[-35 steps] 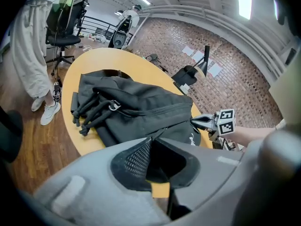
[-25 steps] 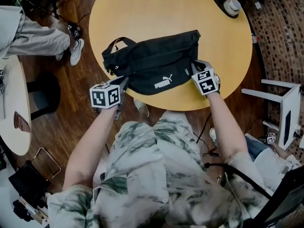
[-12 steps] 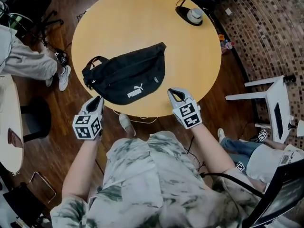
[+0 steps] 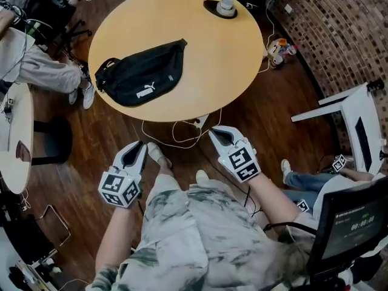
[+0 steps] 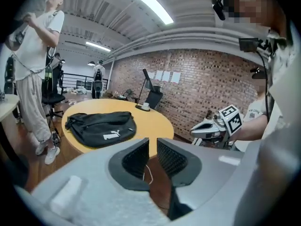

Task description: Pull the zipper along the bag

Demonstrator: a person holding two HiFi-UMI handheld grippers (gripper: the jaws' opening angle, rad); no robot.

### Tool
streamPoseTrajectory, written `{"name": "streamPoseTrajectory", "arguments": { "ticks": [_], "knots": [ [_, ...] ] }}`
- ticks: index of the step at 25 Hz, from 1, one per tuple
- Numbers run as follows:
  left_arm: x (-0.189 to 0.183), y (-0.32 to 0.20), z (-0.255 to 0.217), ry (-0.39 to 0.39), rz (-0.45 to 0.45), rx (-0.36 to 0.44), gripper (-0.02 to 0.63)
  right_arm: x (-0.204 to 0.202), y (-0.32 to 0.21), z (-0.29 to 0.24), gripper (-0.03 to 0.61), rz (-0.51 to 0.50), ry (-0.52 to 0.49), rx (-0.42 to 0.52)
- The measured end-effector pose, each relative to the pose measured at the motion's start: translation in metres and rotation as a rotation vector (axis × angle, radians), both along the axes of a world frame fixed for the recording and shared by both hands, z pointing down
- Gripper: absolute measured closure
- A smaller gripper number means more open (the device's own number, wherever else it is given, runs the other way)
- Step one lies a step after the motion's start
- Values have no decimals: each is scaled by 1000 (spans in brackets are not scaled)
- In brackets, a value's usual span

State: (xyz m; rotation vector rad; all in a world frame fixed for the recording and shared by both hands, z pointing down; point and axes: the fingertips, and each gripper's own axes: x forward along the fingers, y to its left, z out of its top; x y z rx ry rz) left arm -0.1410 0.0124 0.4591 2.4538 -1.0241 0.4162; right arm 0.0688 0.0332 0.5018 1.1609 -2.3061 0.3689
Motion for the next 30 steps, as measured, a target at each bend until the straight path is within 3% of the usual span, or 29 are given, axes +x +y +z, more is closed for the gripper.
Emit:
{"name": "streamPoseTrajectory", "arguments": {
  "ticks": [3,12,14,18,26,30],
  "knots": [
    [22,52,-19,19,55,-8,560,0,40,-20,571,-42,-19,26],
    [62,139,-71,36,208,118,561,-11,125,-65,570,-33,-48,96],
    [55,159,-80,38,218,112,561,-28,145,-76,569,-43,-59,115],
    [6,216,-82,21,220,115,563,-82,200,-93,569,-43,-97,113],
    [-24,286,-94,109,241,154,563,-124,286,-134,570,-74,-81,209],
    [-42,310,-101,133,216,140,563,-151,317,-148,571,-89,-101,197]
  ]
}}
